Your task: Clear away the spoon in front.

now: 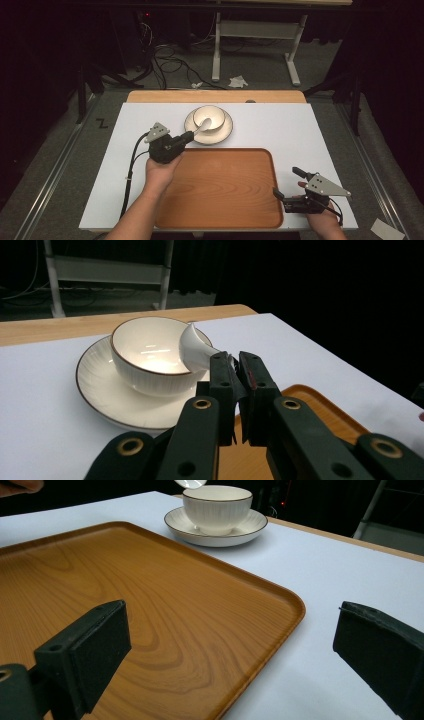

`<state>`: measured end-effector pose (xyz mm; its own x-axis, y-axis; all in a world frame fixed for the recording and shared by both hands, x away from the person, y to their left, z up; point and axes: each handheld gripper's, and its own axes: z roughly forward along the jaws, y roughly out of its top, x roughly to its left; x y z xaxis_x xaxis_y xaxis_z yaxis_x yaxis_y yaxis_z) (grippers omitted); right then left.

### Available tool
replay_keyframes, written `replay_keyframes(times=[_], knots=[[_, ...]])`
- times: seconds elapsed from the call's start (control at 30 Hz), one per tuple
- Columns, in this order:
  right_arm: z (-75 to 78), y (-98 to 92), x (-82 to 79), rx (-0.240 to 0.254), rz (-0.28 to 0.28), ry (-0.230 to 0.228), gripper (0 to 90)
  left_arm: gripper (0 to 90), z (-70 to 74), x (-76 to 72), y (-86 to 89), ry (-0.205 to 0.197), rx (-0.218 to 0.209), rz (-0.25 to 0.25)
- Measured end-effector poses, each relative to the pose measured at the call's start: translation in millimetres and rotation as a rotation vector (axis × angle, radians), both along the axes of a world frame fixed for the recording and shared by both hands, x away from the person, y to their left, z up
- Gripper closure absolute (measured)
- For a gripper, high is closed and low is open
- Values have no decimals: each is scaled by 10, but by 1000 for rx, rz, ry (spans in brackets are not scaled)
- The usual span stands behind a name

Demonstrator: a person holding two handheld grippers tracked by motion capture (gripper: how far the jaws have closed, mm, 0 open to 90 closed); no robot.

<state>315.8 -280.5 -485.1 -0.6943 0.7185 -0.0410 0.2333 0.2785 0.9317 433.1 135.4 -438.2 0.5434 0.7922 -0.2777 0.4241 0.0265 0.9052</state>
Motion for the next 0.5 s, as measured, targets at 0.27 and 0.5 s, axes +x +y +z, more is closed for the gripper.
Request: replay_keyframes(times=[0.27, 0.5], knots=[[-2, 8, 2, -4, 0, 0, 29, 859, 17, -201, 113, -17, -21, -22], [-7, 15, 2, -10, -3, 5, 29, 859, 14, -403, 249, -33, -24, -37]])
